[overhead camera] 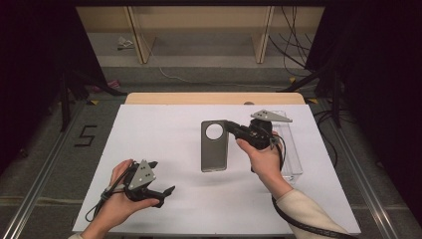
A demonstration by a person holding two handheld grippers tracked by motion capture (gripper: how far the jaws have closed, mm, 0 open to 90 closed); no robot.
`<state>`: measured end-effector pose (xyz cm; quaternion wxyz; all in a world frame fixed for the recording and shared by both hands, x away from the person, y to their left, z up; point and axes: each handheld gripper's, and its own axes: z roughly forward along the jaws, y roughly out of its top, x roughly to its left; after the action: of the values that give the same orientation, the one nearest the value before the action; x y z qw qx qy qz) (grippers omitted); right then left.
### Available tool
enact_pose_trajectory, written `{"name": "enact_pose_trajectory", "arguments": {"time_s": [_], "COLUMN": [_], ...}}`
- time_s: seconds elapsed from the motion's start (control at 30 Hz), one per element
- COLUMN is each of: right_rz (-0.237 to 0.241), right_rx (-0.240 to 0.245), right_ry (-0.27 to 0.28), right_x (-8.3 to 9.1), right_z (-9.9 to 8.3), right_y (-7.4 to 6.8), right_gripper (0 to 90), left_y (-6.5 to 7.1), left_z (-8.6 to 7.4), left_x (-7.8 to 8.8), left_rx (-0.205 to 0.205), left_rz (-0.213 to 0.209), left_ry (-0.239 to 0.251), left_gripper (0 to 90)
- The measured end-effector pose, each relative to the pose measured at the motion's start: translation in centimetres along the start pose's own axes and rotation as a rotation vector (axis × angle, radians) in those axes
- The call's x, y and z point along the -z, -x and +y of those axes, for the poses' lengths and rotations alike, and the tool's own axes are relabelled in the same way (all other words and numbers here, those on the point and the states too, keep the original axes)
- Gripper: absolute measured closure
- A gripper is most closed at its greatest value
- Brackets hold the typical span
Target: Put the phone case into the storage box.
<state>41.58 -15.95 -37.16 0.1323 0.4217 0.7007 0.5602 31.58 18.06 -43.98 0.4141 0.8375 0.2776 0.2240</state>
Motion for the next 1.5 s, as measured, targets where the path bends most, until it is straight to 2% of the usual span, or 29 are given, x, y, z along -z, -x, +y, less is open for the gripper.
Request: {"name": "enact_pose_trajectory", "arguments": {"time_s": [0.3, 1.5], "right_rz": [-0.01, -0.033], "right_rx": [-0.015, -0.043], "right_ry": [0.022, 0.056], "right_x": [0.6, 1.7], "right_z": [0.5, 1.6], "right_y": [0.5, 2.2], "right_gripper": [84.5, 84.6], "left_y": [-0.1, -0.1], "left_z": [0.0, -0.1], "left_x": [0.0, -0.1], "left_rx": [0.004, 0.008], "left_rz": [0.002, -0.001], "left_ry": [0.001, 0.003], "left_gripper": [7.2, 7.7]}}
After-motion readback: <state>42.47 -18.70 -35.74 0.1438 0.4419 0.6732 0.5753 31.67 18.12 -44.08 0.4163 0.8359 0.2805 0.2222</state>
